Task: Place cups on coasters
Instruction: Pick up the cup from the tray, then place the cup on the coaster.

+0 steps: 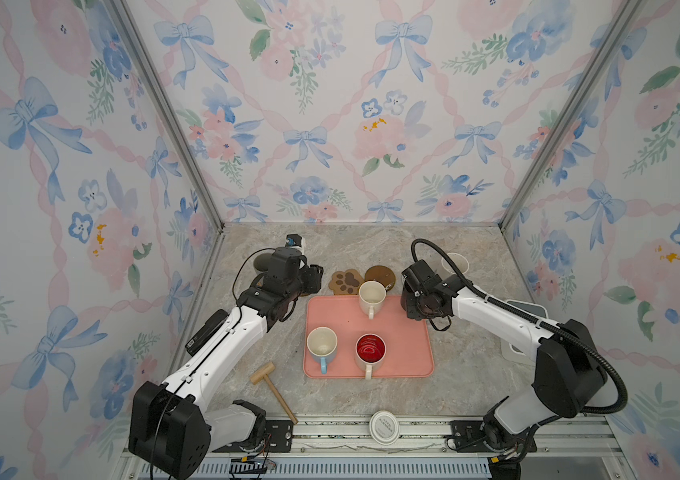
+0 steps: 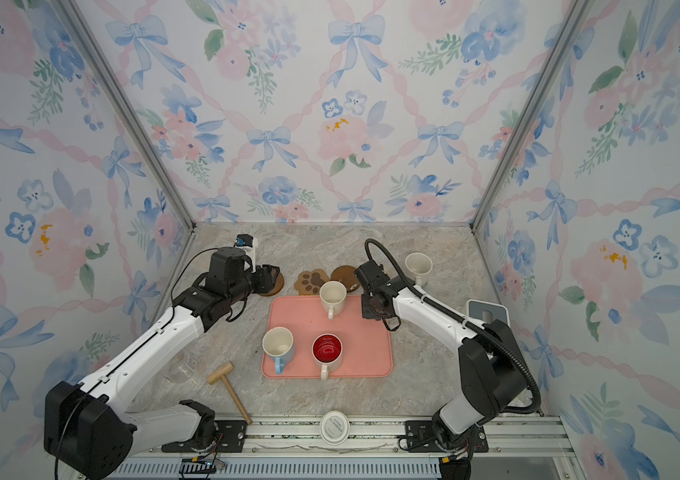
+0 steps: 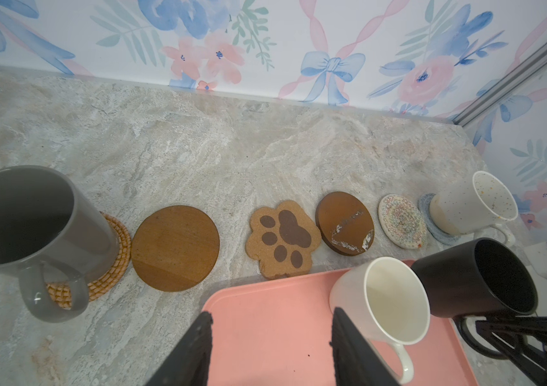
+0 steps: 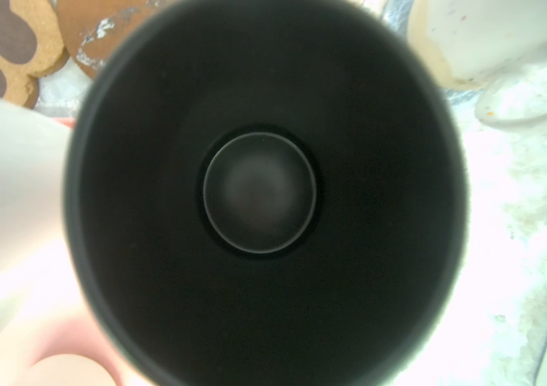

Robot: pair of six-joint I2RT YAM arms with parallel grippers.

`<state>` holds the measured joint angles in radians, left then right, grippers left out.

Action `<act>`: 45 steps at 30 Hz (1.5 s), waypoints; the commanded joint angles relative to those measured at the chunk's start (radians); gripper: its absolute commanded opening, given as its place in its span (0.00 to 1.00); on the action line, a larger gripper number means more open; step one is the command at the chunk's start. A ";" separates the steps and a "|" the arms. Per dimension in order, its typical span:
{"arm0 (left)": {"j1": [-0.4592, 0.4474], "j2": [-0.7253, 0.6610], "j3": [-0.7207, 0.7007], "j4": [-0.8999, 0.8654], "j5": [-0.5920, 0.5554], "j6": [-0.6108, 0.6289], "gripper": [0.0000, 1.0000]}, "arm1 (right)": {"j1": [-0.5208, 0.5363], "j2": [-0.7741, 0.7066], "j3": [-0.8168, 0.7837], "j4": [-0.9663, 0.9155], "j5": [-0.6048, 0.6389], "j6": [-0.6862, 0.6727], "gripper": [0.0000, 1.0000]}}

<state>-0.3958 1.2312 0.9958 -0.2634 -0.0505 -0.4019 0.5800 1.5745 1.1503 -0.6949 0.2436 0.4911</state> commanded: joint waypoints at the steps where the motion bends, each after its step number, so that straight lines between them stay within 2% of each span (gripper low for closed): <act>1: -0.012 -0.007 -0.014 -0.012 0.006 -0.010 0.53 | -0.032 -0.032 0.064 0.040 0.027 -0.041 0.00; 9: -0.032 0.023 0.005 -0.013 0.001 -0.015 0.53 | -0.110 -0.001 0.104 0.090 -0.027 -0.103 0.00; 21: -0.058 0.051 0.040 -0.014 -0.010 -0.025 0.53 | -0.207 0.132 0.210 0.136 -0.097 -0.188 0.00; 34: -0.084 0.089 0.072 -0.014 -0.019 -0.025 0.53 | -0.241 0.231 0.244 0.193 -0.124 -0.221 0.00; 45: -0.105 0.101 0.079 -0.013 -0.030 -0.016 0.53 | -0.249 0.249 0.230 0.219 -0.105 -0.229 0.00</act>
<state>-0.4927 1.3216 1.0550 -0.2630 -0.0639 -0.4229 0.3408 1.8328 1.3499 -0.5449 0.1158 0.2794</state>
